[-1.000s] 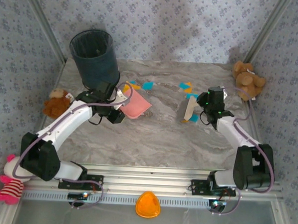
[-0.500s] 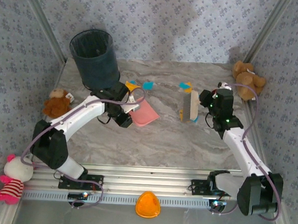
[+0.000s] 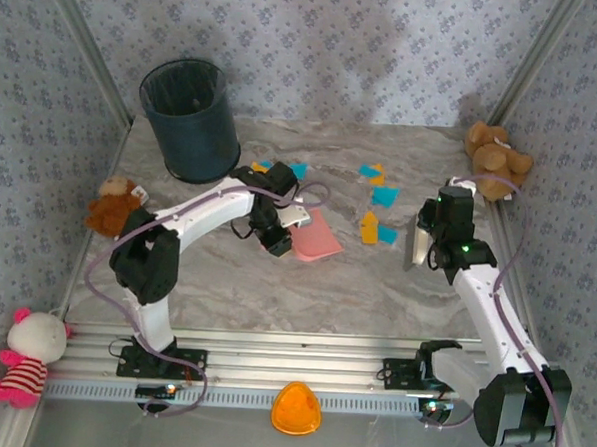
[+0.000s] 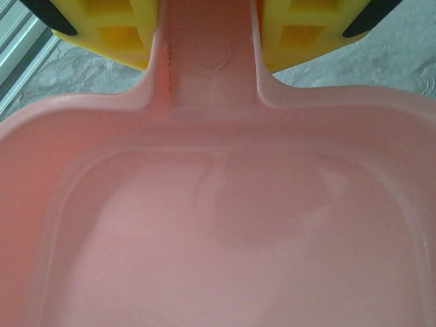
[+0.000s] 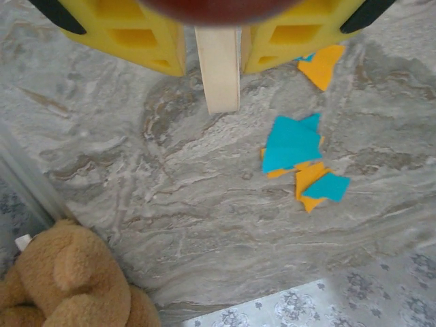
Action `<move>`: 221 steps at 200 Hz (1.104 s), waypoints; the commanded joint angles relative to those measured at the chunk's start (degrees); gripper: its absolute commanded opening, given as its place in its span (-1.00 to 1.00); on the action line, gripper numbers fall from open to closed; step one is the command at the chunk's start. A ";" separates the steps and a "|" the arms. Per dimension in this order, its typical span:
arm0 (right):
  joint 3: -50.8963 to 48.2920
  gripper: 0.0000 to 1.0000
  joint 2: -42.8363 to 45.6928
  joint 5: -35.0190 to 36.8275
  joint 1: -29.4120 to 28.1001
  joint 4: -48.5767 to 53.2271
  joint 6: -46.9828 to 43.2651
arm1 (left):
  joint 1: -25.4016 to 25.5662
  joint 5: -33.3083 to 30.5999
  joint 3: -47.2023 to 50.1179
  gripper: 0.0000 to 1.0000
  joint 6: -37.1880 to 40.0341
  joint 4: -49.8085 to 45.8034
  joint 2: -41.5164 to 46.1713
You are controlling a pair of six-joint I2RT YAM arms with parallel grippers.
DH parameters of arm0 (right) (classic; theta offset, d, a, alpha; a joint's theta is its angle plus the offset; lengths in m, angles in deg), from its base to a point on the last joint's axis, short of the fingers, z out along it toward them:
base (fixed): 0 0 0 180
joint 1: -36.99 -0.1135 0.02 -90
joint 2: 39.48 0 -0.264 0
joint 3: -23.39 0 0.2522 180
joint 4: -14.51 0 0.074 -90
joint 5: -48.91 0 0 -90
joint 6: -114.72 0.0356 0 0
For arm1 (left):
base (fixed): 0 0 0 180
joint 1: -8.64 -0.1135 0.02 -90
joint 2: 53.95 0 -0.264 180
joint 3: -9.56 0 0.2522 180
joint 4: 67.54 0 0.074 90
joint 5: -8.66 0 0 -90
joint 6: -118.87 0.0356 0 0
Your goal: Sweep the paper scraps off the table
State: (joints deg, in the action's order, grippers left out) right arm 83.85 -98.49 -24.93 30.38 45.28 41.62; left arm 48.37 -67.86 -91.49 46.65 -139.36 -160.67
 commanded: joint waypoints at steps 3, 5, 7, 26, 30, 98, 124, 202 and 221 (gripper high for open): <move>3.17 -1.00 -1.90 3.25 0.20 -1.51 -5.58 | 1.21 0.31 -4.82 -1.00 1.63 -3.55 -3.02; 3.28 -1.00 -2.15 3.26 0.15 -1.71 -5.68 | 1.23 0.21 -5.11 -1.00 1.64 -3.75 -3.25; 3.30 -1.00 -2.34 3.26 0.21 -2.01 -5.95 | 1.32 0.10 -5.44 -1.00 1.64 -3.93 -3.61; 4.05 -1.00 -4.70 3.09 -0.22 -3.42 -8.20 | 2.17 -0.88 -8.10 -1.00 1.74 -5.48 -6.18; 4.24 -1.00 -5.20 3.04 -0.39 -3.56 -8.59 | 2.30 -0.99 -8.57 -1.00 1.73 -5.75 -6.65; 5.60 -1.00 -11.83 2.36 -4.81 -7.54 -13.70 | 3.96 -3.54 -14.16 -1.00 1.21 -8.76 -12.02; 5.37 -1.00 -13.91 2.19 -7.82 -8.40 -14.24 | 4.09 -4.04 -15.36 -1.00 0.81 -9.50 -13.98; 7.51 -1.00 -20.51 2.06 -14.29 -10.06 -14.71 | 3.55 -4.86 -18.36 -1.00 -1.64 -10.34 -17.90; 7.71 -1.00 -21.11 0.60 -15.63 -10.77 -14.79 | 3.37 -5.17 -18.66 -1.00 -1.82 -10.23 -18.13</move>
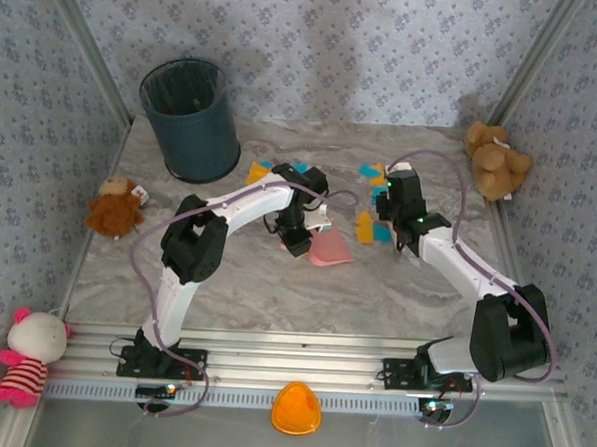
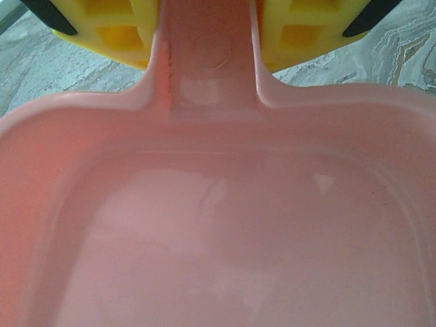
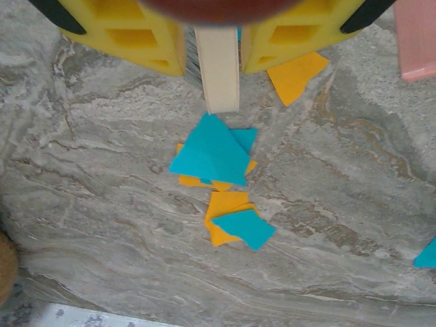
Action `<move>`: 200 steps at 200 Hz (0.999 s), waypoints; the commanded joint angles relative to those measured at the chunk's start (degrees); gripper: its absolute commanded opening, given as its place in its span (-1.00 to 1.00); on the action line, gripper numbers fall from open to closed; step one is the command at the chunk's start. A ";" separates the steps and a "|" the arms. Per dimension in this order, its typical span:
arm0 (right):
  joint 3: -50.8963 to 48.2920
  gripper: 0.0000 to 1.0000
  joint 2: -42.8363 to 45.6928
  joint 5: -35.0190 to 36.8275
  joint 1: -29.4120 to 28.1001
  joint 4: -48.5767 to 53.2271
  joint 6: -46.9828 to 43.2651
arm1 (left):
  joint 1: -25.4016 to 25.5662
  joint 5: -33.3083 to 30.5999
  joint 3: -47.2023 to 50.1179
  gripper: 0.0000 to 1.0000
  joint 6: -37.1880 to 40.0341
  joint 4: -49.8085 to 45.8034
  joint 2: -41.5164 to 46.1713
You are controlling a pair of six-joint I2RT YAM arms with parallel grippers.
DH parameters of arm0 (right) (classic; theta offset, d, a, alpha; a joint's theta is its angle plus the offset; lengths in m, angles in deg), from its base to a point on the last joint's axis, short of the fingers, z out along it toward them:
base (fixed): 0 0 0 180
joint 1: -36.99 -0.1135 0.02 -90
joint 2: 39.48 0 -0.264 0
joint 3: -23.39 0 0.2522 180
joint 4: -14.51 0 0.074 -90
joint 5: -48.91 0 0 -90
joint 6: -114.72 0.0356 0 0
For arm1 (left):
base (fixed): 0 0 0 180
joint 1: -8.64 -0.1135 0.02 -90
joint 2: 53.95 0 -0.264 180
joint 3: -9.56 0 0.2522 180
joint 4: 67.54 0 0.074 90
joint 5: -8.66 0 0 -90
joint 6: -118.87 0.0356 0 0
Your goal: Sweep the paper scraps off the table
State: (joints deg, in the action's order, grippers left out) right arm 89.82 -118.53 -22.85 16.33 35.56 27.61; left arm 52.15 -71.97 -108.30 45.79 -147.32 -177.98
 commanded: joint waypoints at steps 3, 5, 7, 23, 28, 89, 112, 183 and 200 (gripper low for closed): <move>1.67 -1.00 -1.23 -1.64 -1.77 -1.16 -0.78 | -0.48 -1.11 -1.82 -1.00 -1.08 -2.21 -0.86; 1.70 -1.00 -1.25 -1.81 -1.91 -1.32 -0.78 | -0.47 -1.17 -1.86 -1.00 -1.14 -2.19 -0.91; 1.71 -1.00 -1.26 -1.94 -2.03 -1.38 -0.79 | -0.51 -1.16 -1.89 -1.00 -1.18 -2.19 -0.94; 1.71 -1.00 -1.65 -3.31 -2.97 -1.55 -0.61 | -0.60 -1.51 -2.17 -1.00 -1.49 -2.18 -1.13; 1.67 -1.00 -1.70 -3.58 -3.29 -1.57 -0.53 | -0.62 -1.57 -2.28 -1.00 -1.55 -2.16 -1.24; 1.50 -1.00 -1.98 -8.27 -6.81 -2.90 -0.61 | -0.62 -1.76 -2.56 -1.00 -1.01 -2.26 -1.57; 1.69 -1.00 -1.81 -10.55 -7.70 -2.98 -0.48 | -0.64 -1.93 -2.48 -1.00 -1.02 -2.18 -1.66; 0.39 -1.00 1.65 -18.13 -8.17 -4.75 1.22 | -0.62 -2.60 -0.95 -1.00 -1.04 -1.44 -0.69; -0.14 -1.00 3.40 -18.79 -8.02 -5.22 2.13 | -0.64 -2.66 -0.41 -1.00 -1.20 -1.05 -0.38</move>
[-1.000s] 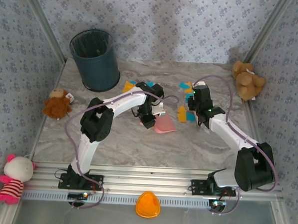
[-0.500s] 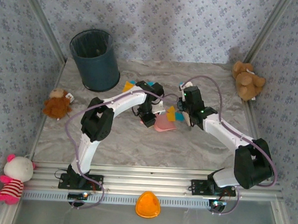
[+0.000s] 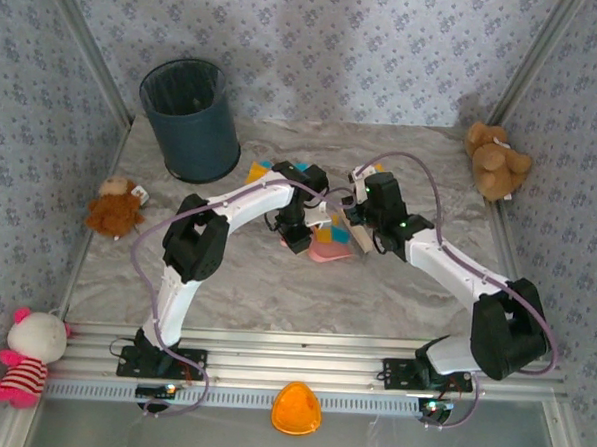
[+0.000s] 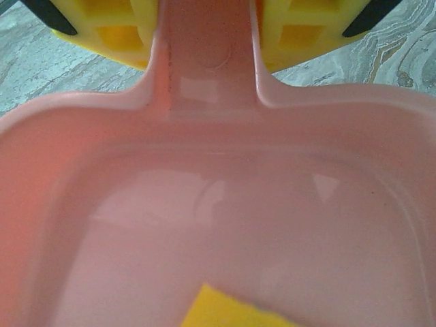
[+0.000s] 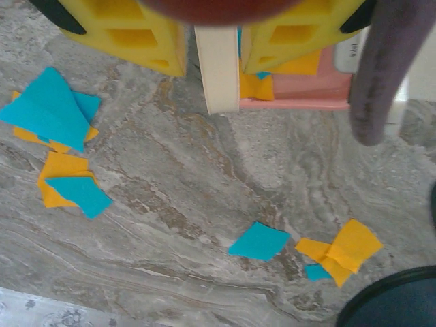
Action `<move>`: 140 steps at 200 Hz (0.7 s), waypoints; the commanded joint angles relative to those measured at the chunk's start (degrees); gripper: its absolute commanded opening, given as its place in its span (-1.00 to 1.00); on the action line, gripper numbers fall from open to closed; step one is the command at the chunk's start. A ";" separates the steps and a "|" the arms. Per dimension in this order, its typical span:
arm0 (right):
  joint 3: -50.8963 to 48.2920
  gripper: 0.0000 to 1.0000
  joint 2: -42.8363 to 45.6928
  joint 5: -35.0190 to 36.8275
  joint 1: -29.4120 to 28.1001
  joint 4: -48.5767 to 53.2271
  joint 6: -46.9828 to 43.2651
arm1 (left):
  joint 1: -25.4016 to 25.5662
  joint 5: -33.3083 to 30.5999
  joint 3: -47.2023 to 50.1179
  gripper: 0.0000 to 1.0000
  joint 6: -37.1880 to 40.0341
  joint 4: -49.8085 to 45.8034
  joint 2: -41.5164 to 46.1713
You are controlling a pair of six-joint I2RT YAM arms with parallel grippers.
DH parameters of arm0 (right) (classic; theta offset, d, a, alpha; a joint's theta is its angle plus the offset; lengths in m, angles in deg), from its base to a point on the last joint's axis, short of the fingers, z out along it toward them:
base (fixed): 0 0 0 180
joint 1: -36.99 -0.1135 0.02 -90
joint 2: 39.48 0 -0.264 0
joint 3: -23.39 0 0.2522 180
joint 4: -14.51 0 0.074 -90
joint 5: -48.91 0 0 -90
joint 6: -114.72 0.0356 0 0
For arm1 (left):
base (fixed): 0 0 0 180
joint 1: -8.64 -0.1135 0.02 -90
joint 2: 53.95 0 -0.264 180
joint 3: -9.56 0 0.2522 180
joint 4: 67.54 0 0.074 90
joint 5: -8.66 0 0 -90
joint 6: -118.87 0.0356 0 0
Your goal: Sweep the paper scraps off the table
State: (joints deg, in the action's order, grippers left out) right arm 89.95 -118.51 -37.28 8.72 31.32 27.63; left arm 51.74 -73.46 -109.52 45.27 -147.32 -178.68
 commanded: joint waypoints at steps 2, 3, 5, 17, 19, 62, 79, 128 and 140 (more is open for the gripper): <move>-0.33 -1.00 3.53 -4.35 -0.39 -0.99 2.16 | -0.27 -1.19 0.88 -1.00 -0.67 -1.04 0.35; -0.37 -1.00 3.66 -4.39 -0.38 -1.01 2.22 | -0.24 -1.24 0.94 -1.00 -0.67 -1.04 0.36; -0.47 -1.00 3.80 -4.35 -0.34 -1.02 2.32 | -0.25 -1.23 0.98 -1.00 -0.67 -0.98 0.36; -1.02 -1.00 4.85 -4.38 0.12 -1.28 2.98 | -0.29 -1.28 1.34 -1.00 -0.58 -0.78 0.53; -1.16 -1.00 5.02 -4.39 0.27 -1.33 3.11 | -0.25 -1.29 1.41 -1.00 -0.58 -0.71 0.54; -3.36 -1.00 7.54 3.37 2.60 -2.00 6.50 | -0.30 -1.06 2.40 -1.00 -0.58 -0.10 1.15; -4.07 -1.00 8.34 7.35 3.37 -1.73 8.36 | -0.35 -0.98 3.08 -1.00 -0.67 0.51 1.57; -5.03 -1.00 9.77 13.51 7.51 -1.74 11.46 | -1.26 -1.13 4.50 -1.00 -2.38 2.73 2.73; -4.78 -1.00 9.72 15.37 8.80 -0.91 12.14 | -1.43 -1.21 4.71 -1.00 -2.52 2.83 2.82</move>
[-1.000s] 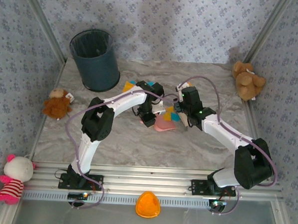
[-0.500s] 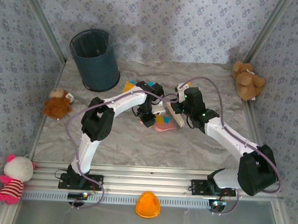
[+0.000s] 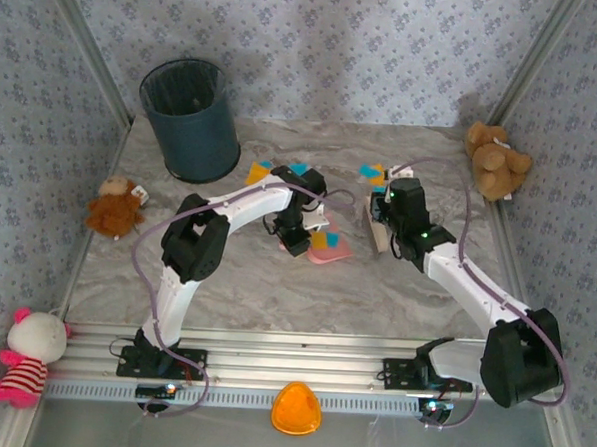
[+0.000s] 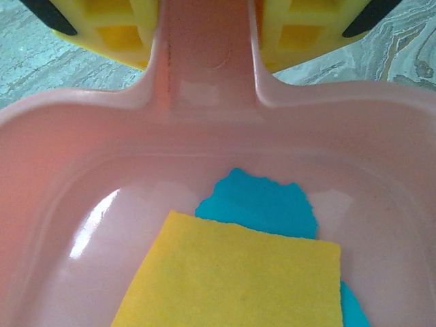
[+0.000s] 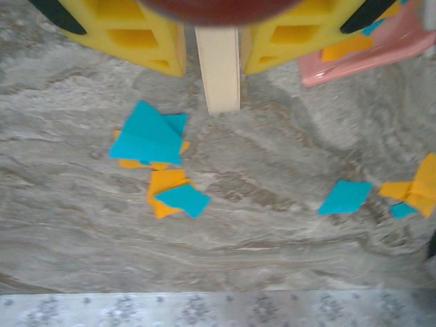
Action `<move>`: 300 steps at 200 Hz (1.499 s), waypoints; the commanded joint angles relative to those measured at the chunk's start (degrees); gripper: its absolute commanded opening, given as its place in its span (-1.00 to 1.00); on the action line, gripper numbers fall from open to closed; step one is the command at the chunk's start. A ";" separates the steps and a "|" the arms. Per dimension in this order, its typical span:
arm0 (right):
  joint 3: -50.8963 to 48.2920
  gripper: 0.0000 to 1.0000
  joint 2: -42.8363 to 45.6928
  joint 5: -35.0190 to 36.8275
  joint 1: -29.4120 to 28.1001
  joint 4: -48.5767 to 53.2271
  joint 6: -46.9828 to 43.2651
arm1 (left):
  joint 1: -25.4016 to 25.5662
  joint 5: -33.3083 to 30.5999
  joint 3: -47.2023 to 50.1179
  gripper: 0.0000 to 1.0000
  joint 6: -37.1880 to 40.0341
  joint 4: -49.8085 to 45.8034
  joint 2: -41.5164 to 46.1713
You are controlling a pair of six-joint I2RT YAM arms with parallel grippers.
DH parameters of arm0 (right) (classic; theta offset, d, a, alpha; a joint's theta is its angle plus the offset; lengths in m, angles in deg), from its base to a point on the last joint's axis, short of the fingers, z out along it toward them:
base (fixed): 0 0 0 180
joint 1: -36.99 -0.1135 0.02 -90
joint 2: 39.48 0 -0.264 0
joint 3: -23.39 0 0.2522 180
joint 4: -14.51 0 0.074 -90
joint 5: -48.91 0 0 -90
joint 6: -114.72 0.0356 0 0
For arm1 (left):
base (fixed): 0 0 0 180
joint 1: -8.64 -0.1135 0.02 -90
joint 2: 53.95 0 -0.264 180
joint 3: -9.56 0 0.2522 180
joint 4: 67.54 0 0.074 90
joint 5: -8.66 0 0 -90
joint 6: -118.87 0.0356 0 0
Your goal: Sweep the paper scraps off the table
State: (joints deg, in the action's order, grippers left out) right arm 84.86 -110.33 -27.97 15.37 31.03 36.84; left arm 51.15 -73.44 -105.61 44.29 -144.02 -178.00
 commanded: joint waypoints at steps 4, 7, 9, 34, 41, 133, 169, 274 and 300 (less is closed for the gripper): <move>0.30 -1.00 1.53 6.51 2.71 -0.37 3.14 | -0.87 -1.39 0.90 -1.00 -1.58 -0.43 2.22; 0.36 -1.00 1.57 6.89 3.07 -0.22 3.28 | -1.00 -1.35 0.96 -1.00 -1.59 -0.39 2.23; 0.42 -1.00 1.54 7.24 3.36 -0.04 3.40 | -0.95 -1.39 1.06 -1.00 -1.61 -0.39 2.23; 0.48 -1.00 1.42 9.83 6.86 0.89 4.21 | -1.37 -1.44 1.70 -1.00 -1.79 0.05 2.62; 0.46 -1.00 1.24 10.36 7.75 0.92 4.21 | -1.53 -1.43 1.80 -1.00 -1.84 0.21 2.66; 8.59 -1.00 -10.72 14.81 14.43 -0.95 -0.17 | -2.15 -0.82 1.72 -1.00 -2.64 0.93 2.53; 14.98 -1.00 -18.69 13.23 14.35 -1.40 -3.26 | -2.13 -0.61 1.73 -1.00 -2.63 0.85 2.76; 18.10 -1.00 -26.28 0.29 6.18 -2.76 -15.93 | -2.16 0.47 1.67 -1.00 -2.91 0.67 2.14; 16.23 -1.00 -24.91 -1.10 3.99 -1.04 -18.22 | -2.22 0.45 1.83 -1.00 -2.94 0.62 2.06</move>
State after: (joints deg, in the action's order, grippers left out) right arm 103.54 -137.06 -24.95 21.01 27.80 21.69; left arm 49.51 -73.17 -104.19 42.28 -141.90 -177.15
